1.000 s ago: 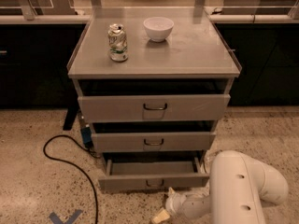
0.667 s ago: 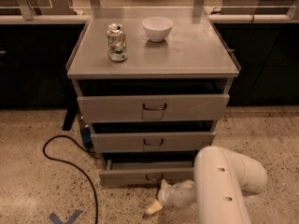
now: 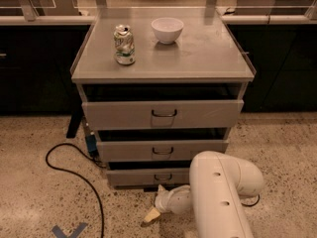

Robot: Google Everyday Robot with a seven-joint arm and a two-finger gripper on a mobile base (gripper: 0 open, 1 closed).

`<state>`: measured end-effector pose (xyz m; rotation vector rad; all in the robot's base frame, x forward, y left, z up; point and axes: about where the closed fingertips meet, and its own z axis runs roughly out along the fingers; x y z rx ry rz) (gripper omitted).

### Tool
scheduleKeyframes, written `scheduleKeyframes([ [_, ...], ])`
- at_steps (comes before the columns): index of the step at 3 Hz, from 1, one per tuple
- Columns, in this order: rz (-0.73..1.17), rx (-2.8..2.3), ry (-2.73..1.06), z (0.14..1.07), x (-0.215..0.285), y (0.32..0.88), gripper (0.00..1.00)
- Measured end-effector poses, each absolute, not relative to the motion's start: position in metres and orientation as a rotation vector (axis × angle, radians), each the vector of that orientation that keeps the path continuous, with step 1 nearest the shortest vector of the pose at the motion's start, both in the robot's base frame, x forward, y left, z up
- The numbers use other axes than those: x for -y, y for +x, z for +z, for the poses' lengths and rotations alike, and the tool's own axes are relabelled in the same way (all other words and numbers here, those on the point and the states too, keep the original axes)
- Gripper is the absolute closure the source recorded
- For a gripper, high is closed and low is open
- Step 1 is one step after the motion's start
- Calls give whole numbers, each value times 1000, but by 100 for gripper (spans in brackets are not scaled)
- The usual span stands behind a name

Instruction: Close bottom drawer

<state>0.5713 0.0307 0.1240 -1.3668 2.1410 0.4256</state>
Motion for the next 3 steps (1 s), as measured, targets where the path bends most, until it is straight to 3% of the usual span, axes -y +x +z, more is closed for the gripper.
scheduleKeyframes([
  [1,414,-2138,-1357,121,-36,586,0],
  [2,352,-2112,-1320,131,-41,635,0],
  [3,352,-2112,-1320,131,-41,635,0],
])
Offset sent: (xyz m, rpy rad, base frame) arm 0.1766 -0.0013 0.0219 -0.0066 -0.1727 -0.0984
